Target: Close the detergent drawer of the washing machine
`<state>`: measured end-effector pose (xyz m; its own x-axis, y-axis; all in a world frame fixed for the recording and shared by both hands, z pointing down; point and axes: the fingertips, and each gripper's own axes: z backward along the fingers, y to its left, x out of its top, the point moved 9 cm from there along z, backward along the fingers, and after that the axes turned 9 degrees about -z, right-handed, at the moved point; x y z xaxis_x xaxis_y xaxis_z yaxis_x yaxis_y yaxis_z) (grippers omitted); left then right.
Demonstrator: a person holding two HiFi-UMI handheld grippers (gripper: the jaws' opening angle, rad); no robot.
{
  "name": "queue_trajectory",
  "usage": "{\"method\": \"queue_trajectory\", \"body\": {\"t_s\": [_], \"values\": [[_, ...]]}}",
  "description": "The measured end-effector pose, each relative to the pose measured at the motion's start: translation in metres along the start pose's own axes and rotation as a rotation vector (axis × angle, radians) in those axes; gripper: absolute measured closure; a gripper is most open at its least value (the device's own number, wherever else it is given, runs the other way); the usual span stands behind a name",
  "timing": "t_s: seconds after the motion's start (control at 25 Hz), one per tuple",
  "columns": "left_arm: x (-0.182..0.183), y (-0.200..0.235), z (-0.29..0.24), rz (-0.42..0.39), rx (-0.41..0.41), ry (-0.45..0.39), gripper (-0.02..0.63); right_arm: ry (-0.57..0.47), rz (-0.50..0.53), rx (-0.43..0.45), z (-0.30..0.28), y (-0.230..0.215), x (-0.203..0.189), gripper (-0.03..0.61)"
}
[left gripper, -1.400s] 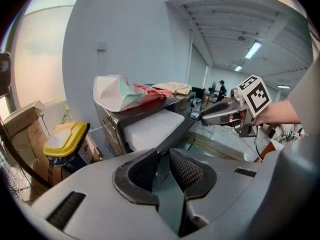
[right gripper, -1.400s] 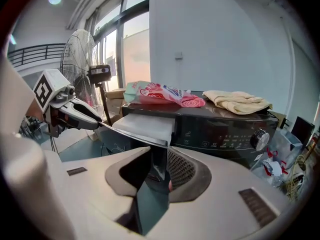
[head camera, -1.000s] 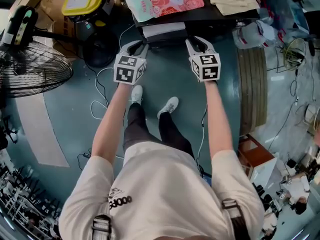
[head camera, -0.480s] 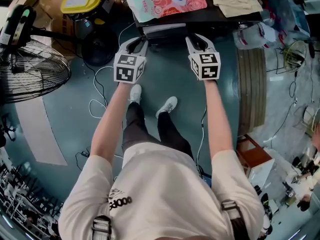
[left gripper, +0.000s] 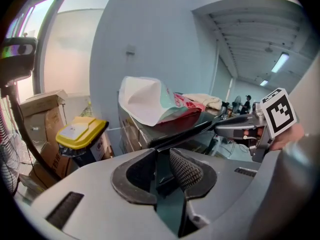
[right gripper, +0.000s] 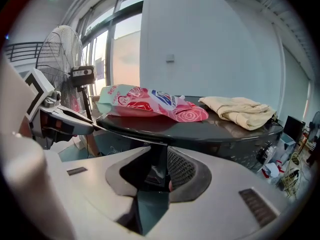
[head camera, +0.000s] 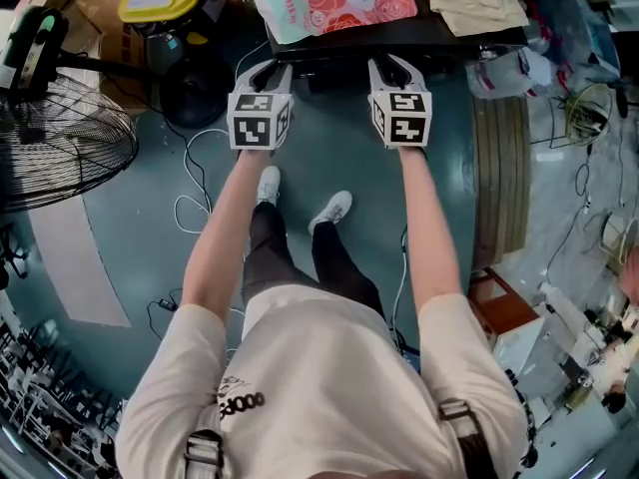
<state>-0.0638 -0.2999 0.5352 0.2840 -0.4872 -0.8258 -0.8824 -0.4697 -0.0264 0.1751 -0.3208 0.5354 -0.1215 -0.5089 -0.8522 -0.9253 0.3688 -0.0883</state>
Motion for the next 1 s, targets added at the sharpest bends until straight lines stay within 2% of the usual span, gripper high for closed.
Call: {"method": "queue_trajectory", "body": {"t_s": [0.2, 0.36, 1.0], "values": [[0.0, 0.01, -0.003, 0.033, -0.028, -0.015, 0.492, -0.035, -0.059, -0.017, -0.004, -0.003, -0.001, 0.494], [-0.001, 0.014, -0.005, 0.041, -0.044, -0.032, 0.476, -0.044, -0.059, -0.007, -0.005, -0.004, -0.002, 0.489], [-0.001, 0.01, -0.008, 0.065, -0.028, -0.061, 0.497, -0.039, -0.138, -0.006, -0.01, -0.008, -0.002, 0.482]]}}
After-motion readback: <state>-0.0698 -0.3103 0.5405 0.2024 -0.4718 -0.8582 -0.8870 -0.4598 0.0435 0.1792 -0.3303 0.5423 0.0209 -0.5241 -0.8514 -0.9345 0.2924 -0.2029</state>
